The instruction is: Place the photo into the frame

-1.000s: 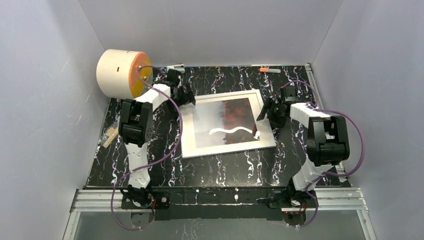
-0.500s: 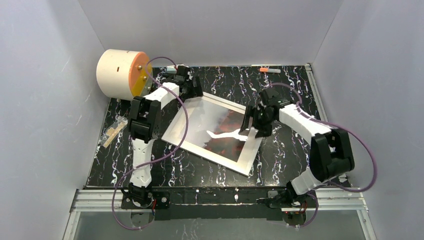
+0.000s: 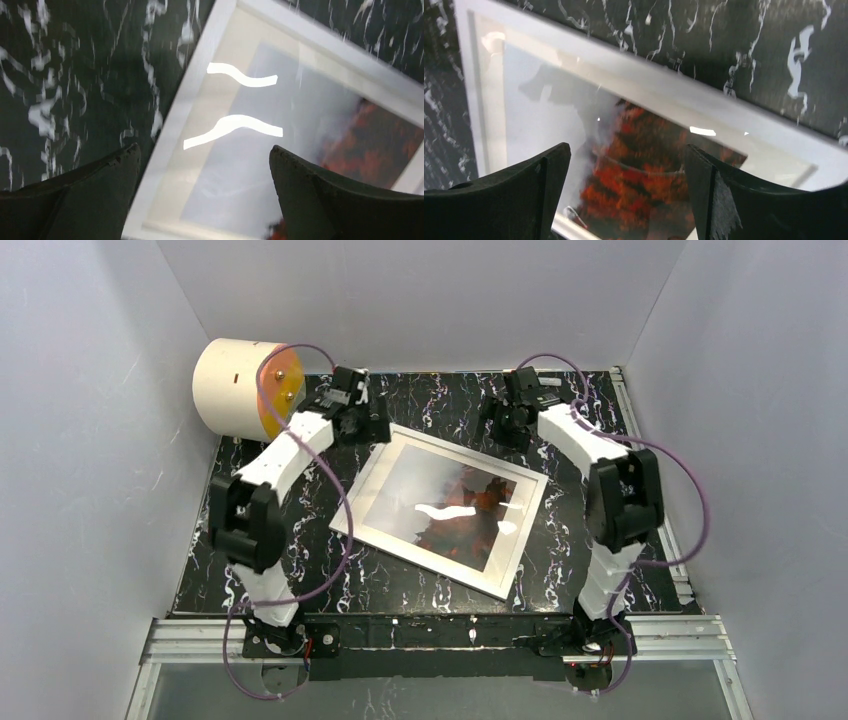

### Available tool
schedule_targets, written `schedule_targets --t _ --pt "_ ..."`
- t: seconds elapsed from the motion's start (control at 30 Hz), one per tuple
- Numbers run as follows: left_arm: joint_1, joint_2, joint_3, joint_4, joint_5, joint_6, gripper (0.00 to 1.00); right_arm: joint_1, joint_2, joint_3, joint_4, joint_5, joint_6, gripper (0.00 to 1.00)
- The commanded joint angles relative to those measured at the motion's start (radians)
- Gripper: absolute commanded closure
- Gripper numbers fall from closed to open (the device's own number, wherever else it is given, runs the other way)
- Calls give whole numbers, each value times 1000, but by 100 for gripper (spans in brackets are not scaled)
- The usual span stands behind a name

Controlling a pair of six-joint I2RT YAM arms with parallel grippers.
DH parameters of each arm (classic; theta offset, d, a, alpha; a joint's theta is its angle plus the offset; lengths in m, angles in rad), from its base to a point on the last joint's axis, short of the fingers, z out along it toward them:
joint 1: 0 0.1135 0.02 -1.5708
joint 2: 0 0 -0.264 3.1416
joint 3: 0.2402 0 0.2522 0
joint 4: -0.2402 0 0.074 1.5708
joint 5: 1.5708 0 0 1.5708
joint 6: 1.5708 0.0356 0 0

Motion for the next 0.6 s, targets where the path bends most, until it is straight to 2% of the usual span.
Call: schedule_targets --t 0.0,0.1,0.27,0.57 --pt "-3 -211 -252 -112 110 -69 2 -30 129 151 31 -4 -38 9" --pt "-10 -339 -455 -106 202 -107 2 -50 204 215 31 -24 -53 9" --pt "-18 -472 -650 -88 352 -121 2 -70 278 254 71 -71 -82 9" --pt "-21 -482 -849 78 441 -256 2 -77 383 291 37 -235 -152 10"
